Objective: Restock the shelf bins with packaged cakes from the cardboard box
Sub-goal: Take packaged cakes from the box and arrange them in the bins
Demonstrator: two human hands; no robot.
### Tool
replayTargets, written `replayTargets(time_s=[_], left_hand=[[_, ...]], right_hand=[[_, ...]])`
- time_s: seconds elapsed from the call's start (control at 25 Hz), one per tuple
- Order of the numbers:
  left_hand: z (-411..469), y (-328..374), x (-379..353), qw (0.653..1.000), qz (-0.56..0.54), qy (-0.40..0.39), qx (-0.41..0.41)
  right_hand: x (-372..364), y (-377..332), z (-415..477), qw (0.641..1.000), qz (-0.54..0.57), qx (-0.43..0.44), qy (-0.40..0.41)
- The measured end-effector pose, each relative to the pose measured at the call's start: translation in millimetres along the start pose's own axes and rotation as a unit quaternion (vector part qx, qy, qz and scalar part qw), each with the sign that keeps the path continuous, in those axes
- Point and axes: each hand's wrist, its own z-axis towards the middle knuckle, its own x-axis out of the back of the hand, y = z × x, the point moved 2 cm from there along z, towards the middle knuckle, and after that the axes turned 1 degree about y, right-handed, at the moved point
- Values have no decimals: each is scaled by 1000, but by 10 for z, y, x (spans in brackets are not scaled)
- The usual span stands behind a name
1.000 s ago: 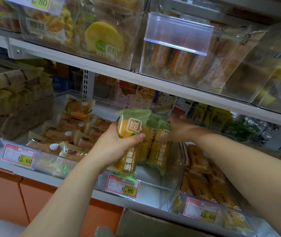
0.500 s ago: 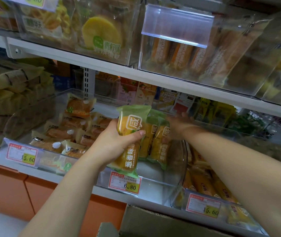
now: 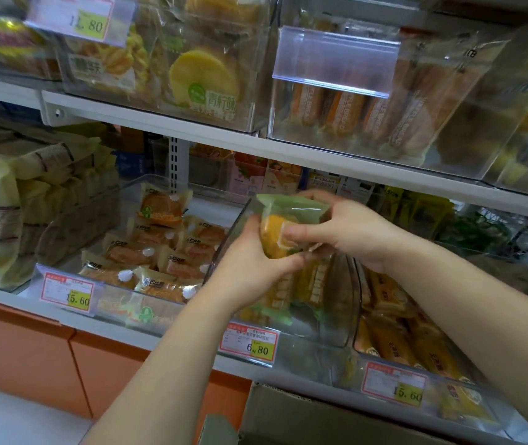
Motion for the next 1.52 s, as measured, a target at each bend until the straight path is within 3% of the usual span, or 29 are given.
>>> replayTargets(time_s=[0.08, 0.2, 0.32, 0.52, 0.6, 0.76, 0.92, 1.04, 1.24, 1.44, 1.52], left_hand=[[32, -12, 176, 997, 69, 16, -7], [88, -188, 462, 948, 313, 55, -5], [156, -361, 330, 889, 453, -66, 26], [461, -284, 201, 834, 524, -166, 57], [530, -270, 200, 838, 508, -187, 66], [526, -292, 281, 862, 473, -178, 35], [503, -285, 245, 818, 533, -212, 51], [522, -255, 174, 802, 568, -184, 22], [579, -242, 330, 852, 517, -75, -14], [569, -295, 302, 863, 502, -51, 14], [543, -323, 299, 864, 498, -60, 37]], right_hand=[[139, 70, 57, 996, 24, -41, 82], [314, 180, 73, 989, 56, -107, 86], [350, 187, 86, 988, 28, -148, 42], [68, 317, 205, 975, -70, -205, 46], [-80, 410, 246, 970, -51, -233, 52], [-245, 546, 258, 958, 97, -262, 66], [-478, 720, 187, 951, 128, -243, 141], [-595, 863, 191, 929, 188, -236, 215], [-586, 880, 207, 920, 231, -220, 230], [-762, 846, 225, 929, 223, -242, 169], [-830, 868, 235, 929, 210, -239, 187]])
